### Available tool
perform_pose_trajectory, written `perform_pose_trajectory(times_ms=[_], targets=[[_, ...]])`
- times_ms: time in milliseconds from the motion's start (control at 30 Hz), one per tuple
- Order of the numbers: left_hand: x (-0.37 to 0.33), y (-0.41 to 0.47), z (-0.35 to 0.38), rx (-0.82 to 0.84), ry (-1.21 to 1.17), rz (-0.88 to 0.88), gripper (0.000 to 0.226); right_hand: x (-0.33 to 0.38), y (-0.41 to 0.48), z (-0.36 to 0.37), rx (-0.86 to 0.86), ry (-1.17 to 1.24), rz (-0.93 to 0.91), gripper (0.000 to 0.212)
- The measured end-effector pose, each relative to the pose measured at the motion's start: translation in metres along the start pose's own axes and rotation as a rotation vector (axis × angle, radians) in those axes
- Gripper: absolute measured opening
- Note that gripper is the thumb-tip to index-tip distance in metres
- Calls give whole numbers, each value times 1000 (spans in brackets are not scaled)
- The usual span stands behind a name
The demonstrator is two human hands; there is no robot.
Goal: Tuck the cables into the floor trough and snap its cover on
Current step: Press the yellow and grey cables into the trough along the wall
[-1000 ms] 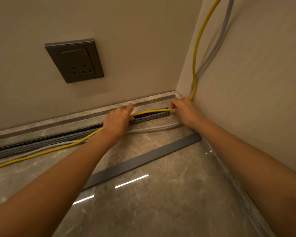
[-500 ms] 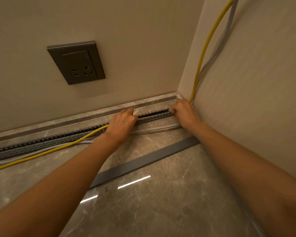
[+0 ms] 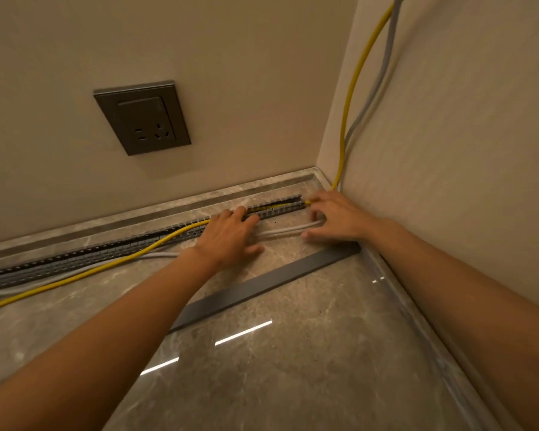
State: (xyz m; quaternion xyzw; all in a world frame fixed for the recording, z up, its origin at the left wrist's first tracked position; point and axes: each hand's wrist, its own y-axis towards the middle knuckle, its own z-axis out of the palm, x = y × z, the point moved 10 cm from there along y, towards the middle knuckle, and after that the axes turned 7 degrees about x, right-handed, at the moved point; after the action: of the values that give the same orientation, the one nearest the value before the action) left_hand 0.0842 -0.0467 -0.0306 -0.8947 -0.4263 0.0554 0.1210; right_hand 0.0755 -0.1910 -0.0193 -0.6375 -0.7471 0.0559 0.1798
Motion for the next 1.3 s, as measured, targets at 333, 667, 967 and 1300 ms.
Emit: perform_pose_trajectory(times_ms=[333, 667, 967, 1300], targets=[[6, 3, 2, -66, -98, 33, 24, -14, 4, -5, -148, -146, 37, 20], [15, 5, -16, -117, -358, 24, 22, -15, 24, -28, -224, -161, 66, 29], [8, 13, -8, -111, -144, -12, 42, -15, 40, -36, -274, -74, 119, 21], [0, 16, -13, -161, -85, 61, 50, -21, 40, -24, -258, 292, 118, 17]])
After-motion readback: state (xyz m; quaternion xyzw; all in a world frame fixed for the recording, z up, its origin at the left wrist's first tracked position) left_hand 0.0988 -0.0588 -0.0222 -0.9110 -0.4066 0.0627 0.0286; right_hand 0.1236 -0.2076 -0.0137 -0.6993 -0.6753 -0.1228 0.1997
